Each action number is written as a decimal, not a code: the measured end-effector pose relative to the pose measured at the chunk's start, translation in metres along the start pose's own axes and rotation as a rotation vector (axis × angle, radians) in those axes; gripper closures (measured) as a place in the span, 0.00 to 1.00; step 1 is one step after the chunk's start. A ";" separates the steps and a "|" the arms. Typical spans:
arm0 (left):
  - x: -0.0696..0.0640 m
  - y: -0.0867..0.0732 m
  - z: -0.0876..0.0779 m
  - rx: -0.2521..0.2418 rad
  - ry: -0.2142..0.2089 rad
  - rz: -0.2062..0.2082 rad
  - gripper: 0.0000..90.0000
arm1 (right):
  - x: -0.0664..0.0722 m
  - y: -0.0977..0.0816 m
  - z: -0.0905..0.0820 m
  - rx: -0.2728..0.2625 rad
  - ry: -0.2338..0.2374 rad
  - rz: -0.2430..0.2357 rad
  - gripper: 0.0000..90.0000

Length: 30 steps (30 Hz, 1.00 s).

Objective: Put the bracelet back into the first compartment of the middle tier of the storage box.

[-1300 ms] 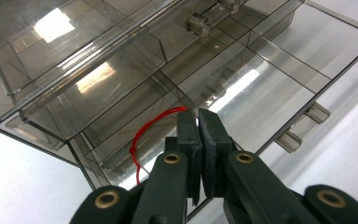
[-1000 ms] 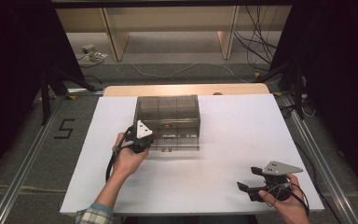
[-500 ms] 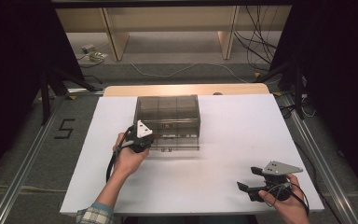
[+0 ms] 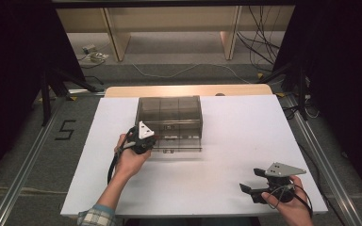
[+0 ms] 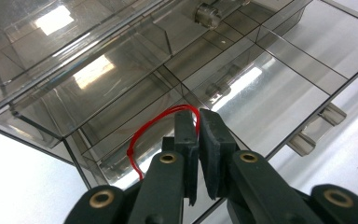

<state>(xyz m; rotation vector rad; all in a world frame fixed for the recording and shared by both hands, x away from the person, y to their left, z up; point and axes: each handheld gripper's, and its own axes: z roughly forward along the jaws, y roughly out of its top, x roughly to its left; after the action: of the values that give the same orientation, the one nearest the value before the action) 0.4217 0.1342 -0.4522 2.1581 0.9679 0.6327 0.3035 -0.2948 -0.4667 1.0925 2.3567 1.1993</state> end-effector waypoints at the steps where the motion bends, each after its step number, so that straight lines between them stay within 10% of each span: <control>1: 0.000 0.000 0.000 0.000 0.000 0.000 0.95 | 0.000 0.000 0.000 0.000 0.000 0.000 0.21; 30: 0.002 0.001 -0.004 -0.023 0.016 -0.030 0.80 | 0.000 0.000 0.000 0.001 0.001 0.000 0.21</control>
<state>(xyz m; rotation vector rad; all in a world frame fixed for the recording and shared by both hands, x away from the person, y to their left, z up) 0.4201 0.1367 -0.4486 2.1177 0.9954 0.6450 0.3033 -0.2949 -0.4664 1.0923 2.3584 1.1993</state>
